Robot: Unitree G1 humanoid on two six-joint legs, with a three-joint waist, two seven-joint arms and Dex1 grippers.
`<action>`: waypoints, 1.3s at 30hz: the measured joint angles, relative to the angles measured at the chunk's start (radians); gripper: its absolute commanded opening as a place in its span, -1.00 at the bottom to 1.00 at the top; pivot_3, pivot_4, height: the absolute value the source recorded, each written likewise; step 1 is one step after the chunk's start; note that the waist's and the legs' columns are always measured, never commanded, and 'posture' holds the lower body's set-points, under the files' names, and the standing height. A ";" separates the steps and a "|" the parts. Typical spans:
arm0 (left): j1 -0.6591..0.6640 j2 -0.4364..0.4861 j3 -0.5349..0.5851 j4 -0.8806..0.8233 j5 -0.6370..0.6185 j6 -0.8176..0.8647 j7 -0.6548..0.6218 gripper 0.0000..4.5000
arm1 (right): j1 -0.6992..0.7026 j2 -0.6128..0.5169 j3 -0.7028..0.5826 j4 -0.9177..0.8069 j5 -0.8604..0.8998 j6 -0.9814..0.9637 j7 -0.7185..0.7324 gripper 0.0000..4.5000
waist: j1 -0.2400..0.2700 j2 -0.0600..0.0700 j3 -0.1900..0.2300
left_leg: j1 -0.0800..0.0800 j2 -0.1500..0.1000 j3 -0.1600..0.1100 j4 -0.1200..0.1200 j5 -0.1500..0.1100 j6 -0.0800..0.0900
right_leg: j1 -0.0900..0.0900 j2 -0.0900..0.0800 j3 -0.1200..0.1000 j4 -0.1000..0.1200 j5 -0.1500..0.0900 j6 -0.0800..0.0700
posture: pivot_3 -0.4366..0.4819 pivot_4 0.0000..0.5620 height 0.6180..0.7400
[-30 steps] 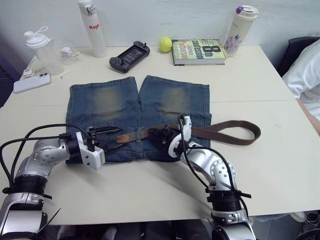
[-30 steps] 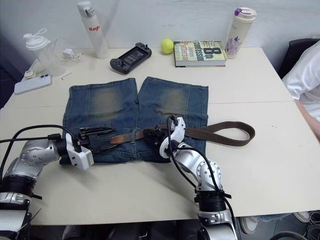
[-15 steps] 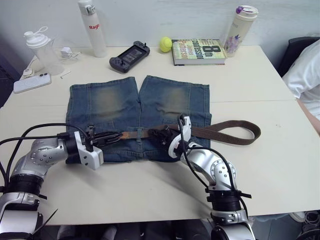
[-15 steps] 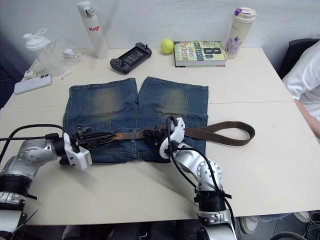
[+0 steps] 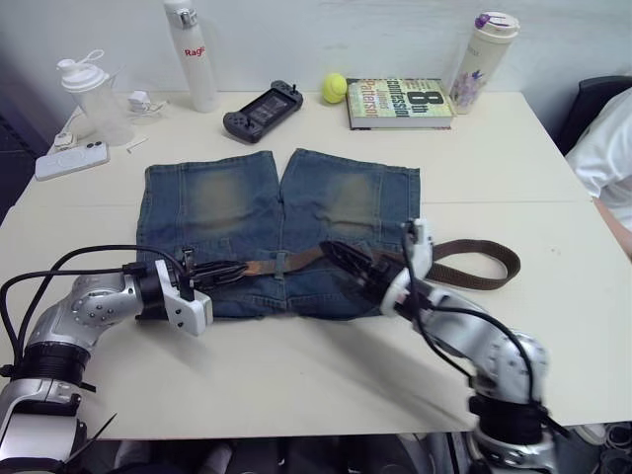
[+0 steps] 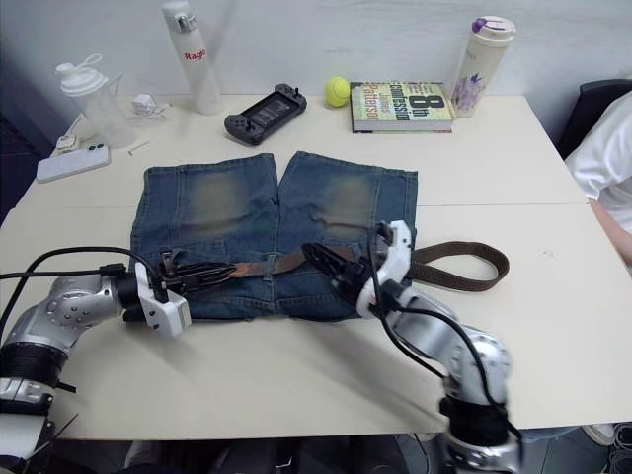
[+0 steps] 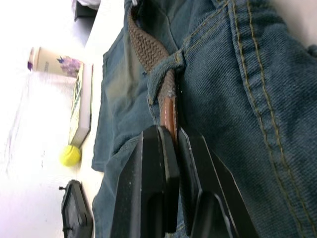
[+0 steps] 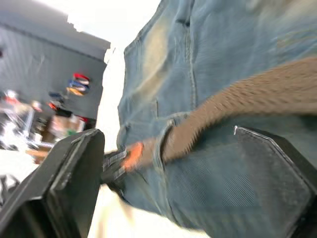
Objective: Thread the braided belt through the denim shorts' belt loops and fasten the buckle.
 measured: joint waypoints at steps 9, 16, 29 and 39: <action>-0.007 -0.023 -0.026 -0.017 -0.001 0.027 0.007 -1.00 | 0.107 -0.692 0.573 -0.191 -1.185 -0.399 0.558 0.87 | 0.008 -0.005 -0.004 | 0.001 0.002 0.002 0.003 0.001 -0.002 | 0.000 0.001 -0.004 -0.004 0.000 0.000 | -0.05 -0.47 1.00; -0.017 -0.027 -0.043 -0.018 -0.003 0.040 0.007 -1.00 | 0.073 -0.637 0.642 -0.006 -1.672 -0.563 0.608 0.87 | 0.010 -0.005 -0.004 | 0.001 0.002 0.001 0.006 0.001 -0.002 | 0.001 0.000 -0.006 0.000 0.000 0.000 | -0.05 -0.47 1.00; -0.018 -0.027 -0.046 -0.029 -0.012 0.057 0.015 -1.00 | 0.211 -0.468 0.544 0.060 -1.920 -0.590 0.702 -0.98 | 0.015 -0.008 -0.005 | 0.003 0.002 -0.003 0.009 0.000 -0.001 | 0.009 -0.001 -0.012 -0.002 0.000 0.000 | -0.05 -0.47 1.00; -0.032 -0.055 -0.055 -0.085 -0.018 0.091 0.016 -1.00 | 0.116 -0.552 0.386 0.303 -1.932 -0.742 0.787 -0.98 | 0.036 -0.005 -0.004 | 0.003 0.001 -0.005 0.015 -0.002 0.001 | 0.014 -0.001 -0.014 -0.006 0.000 0.000 | -0.05 -0.47 1.00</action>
